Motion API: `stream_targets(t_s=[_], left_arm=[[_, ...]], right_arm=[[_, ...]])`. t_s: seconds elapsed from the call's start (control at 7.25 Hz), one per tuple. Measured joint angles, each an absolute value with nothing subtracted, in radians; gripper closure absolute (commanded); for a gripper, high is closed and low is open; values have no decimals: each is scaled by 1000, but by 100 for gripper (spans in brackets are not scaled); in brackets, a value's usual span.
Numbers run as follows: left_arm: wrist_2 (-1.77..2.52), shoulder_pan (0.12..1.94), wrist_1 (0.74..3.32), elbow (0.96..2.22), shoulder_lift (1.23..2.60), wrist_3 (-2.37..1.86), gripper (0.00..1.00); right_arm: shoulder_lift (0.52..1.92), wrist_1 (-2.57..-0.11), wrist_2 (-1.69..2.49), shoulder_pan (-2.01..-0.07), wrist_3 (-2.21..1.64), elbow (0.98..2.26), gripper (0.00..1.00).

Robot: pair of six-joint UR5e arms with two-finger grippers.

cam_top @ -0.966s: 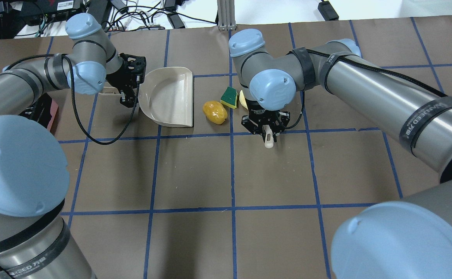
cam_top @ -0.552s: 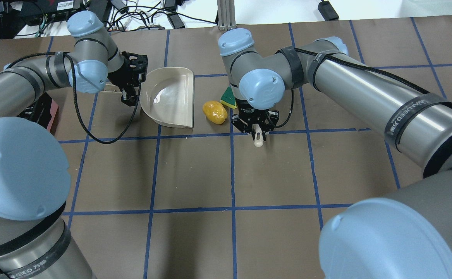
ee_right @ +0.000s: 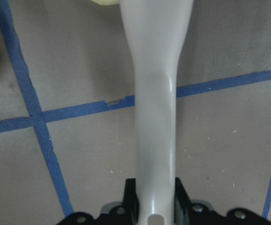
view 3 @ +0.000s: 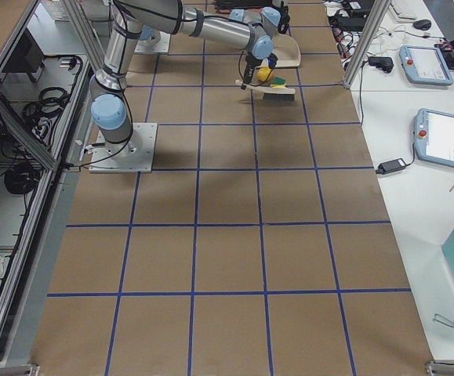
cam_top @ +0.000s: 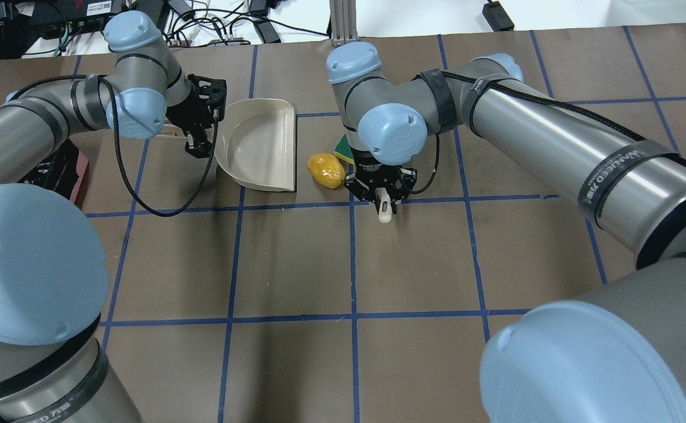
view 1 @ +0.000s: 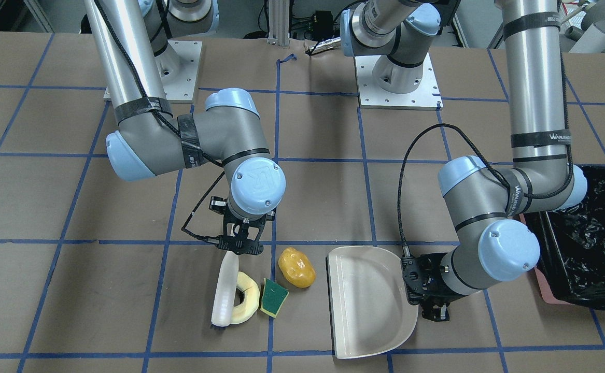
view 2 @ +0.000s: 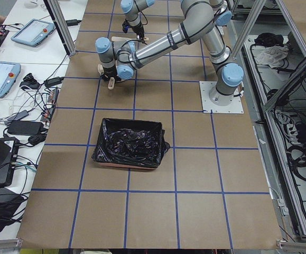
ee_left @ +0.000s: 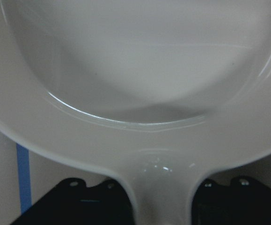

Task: Sweep and dump trash into bin
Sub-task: 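Sweep the potato, sponge and food piece toward the dustpan with the brush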

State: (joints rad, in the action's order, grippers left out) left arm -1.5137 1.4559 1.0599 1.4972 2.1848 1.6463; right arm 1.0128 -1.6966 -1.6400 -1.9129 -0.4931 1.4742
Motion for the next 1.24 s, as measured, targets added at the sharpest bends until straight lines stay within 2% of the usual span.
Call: stream_targets(t_s=[1.24], left_arm=[[-1546,1465,1061,1497,2190,1644,98]], right_arm=[[1000,-1697,-1601,-1974,-571,1461,93]])
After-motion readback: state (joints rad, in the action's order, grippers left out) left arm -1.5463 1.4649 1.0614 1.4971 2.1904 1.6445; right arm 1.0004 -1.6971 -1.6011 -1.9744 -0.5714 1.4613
